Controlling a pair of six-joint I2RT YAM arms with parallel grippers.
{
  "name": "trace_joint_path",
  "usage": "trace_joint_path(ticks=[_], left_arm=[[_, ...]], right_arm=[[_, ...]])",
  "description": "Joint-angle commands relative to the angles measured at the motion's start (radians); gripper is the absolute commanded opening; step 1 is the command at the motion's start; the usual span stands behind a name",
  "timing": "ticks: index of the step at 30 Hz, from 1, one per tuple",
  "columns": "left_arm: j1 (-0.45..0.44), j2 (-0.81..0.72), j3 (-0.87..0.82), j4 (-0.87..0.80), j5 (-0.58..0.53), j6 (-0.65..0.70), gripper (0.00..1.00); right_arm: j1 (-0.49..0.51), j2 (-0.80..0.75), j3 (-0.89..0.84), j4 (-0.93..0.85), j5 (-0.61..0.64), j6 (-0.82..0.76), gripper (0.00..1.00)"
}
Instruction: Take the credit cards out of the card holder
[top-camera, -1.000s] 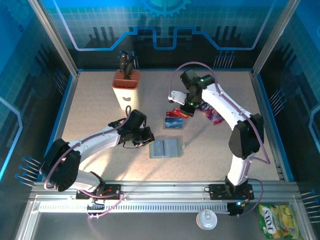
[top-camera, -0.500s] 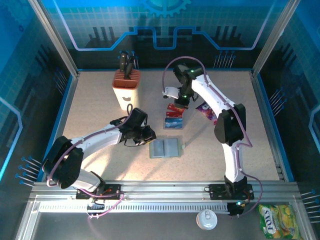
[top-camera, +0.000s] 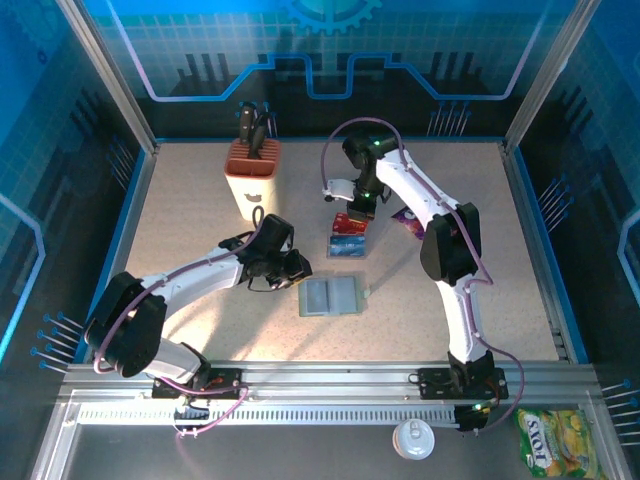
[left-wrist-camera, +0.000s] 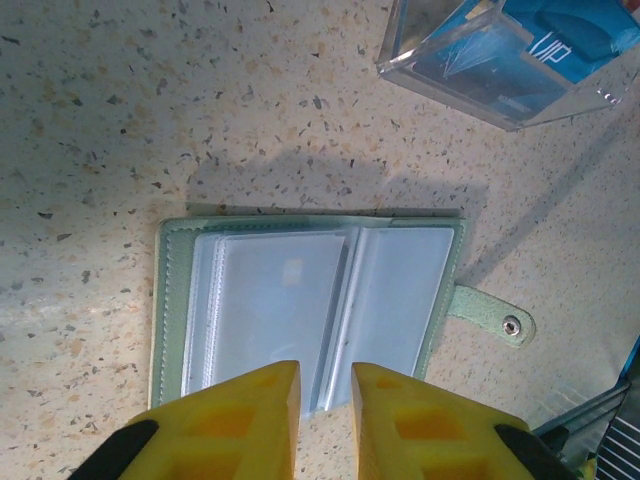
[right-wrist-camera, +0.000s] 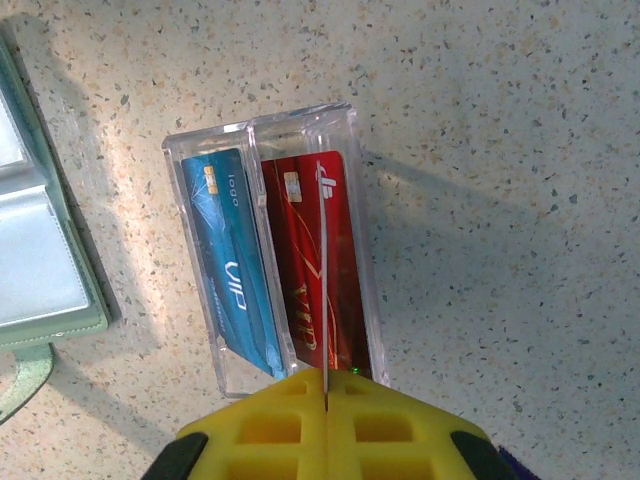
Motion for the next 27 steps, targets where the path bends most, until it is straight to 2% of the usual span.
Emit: trace_joint_path(ticks=[1,6,13,19,27], left_arm=[[0.01,0.008,-0.01,-0.004,-0.011,0.011,0.23],[0.015,0.006,-0.017,-0.006,-0.015,0.016,0.24],[0.015,0.009,-0.022,0.003,0.0,0.021,0.25],[0.013,0.009,-0.028,0.004,0.013,0.04,0.23],[0.007,-0.038,-0.083,0.04,0.022,0.009,0.23]], right_arm=[[0.011,0.022,0.002,-0.023,-0.009,-0.007,0.12],[0.019,0.003,-0.011,-0.004,0.018,0.001,0.16],[0.025,-0.086,-0.063,0.043,0.025,0.077,0.18],[0.05,-0.269,-0.303,0.242,-0.033,0.268,0.22],[0.116,-0.466,-0.618,0.467,-0.066,0.615,0.25]])
